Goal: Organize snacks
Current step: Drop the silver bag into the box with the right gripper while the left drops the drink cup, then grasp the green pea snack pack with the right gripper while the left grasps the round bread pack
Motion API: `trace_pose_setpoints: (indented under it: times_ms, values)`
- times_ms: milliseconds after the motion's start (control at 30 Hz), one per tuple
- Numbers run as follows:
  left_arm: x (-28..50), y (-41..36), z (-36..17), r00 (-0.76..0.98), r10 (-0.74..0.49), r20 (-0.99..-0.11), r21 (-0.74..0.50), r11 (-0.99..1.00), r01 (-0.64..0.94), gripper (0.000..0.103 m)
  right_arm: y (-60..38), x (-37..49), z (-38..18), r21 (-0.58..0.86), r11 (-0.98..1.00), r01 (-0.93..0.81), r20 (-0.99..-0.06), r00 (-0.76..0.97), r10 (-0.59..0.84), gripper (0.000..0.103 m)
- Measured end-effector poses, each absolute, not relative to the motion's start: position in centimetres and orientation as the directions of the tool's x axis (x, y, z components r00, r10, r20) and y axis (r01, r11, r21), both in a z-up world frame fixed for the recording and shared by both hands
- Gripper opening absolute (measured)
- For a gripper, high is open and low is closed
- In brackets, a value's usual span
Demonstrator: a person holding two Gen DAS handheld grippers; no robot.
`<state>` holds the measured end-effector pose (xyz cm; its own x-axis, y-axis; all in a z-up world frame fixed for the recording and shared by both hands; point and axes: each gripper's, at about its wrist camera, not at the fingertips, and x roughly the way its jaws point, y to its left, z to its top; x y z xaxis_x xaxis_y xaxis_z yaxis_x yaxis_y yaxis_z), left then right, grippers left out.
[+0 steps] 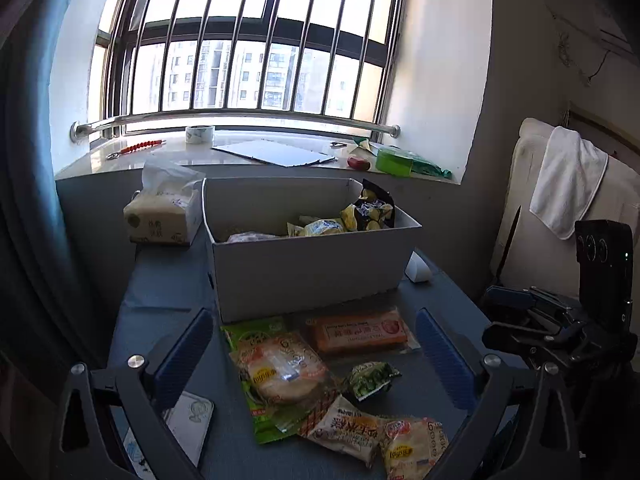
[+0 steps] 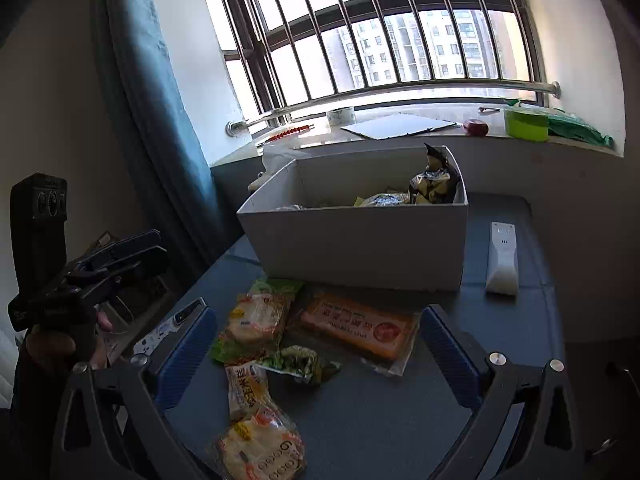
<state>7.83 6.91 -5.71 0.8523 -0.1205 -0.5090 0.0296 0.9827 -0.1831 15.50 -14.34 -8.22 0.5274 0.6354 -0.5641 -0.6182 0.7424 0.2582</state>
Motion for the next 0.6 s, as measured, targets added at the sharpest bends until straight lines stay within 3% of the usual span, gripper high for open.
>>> trace_pose_setpoints:
  times_ms: [267,600]
  values:
    - [3.3,6.3,-9.7,0.827,-0.127,-0.548,-0.259,0.966,-0.024,0.103,-14.5,13.2,-14.5,0.365,0.756,-0.543,-0.653,0.429,0.624,0.103]
    - [3.2,6.5,-10.0,0.826,-0.116,-0.552,-0.263,0.964,-0.040,0.103,-8.2,17.7,-16.3,0.372,0.766,-0.523,-0.720,0.358,0.594,0.103]
